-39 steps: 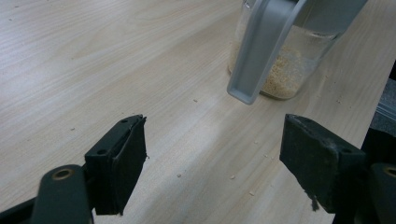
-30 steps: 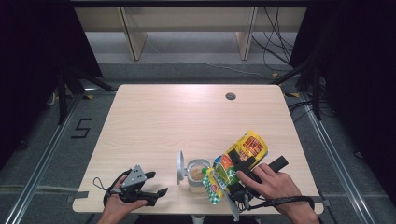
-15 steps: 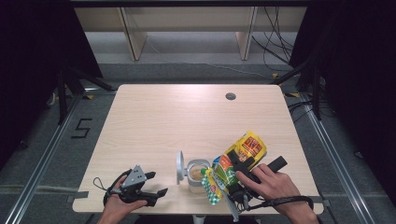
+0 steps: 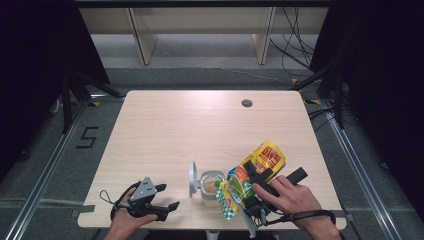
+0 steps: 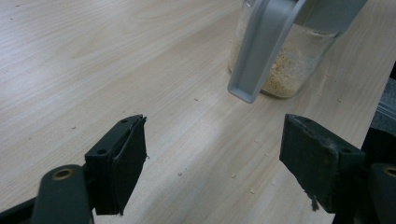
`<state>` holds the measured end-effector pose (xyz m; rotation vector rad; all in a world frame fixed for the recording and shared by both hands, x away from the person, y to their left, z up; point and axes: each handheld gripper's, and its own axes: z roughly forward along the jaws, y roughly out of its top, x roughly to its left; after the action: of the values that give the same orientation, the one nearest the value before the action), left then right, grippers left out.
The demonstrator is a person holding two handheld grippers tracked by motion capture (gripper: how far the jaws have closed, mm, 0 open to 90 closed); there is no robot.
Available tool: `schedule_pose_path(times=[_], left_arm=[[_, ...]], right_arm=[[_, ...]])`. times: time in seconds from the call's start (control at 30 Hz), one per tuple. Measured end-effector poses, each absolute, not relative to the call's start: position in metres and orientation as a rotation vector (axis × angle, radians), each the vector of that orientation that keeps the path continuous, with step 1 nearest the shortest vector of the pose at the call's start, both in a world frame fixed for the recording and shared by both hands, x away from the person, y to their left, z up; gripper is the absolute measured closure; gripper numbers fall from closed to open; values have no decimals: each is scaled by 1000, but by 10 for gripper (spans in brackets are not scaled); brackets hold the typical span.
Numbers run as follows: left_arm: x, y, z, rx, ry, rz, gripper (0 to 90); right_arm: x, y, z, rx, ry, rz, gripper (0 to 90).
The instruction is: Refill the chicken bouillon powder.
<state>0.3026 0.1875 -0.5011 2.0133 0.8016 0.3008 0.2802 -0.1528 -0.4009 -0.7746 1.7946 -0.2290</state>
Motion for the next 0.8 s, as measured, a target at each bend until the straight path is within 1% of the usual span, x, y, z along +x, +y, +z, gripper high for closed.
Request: schedule_pose_path(times=[0.03,0.33,0.37,0.43,0.53,0.57,0.8], left_arm=[[304,189,-500,2032,802,301,221],[302,187,-501,2014,807,298,221],[303,189,-500,2038,796,302,221],[303,187,-500,2017,810,290,221],[302,186,-501,1999,811,281,221],[303,188,-500,2017,797,287,220],[302,187,-500,2015,806,284,220]], right_arm=[[280,-153,-401,-774,1794,-228,576],[280,-154,-402,-743,1805,-224,576],[279,-154,-402,-739,1807,-223,576],[281,-154,-400,-775,1792,-231,576],[279,-155,-403,-722,1812,-218,576],[281,-155,-400,-765,1800,-226,576],[282,-155,-401,-771,1799,-231,576]])
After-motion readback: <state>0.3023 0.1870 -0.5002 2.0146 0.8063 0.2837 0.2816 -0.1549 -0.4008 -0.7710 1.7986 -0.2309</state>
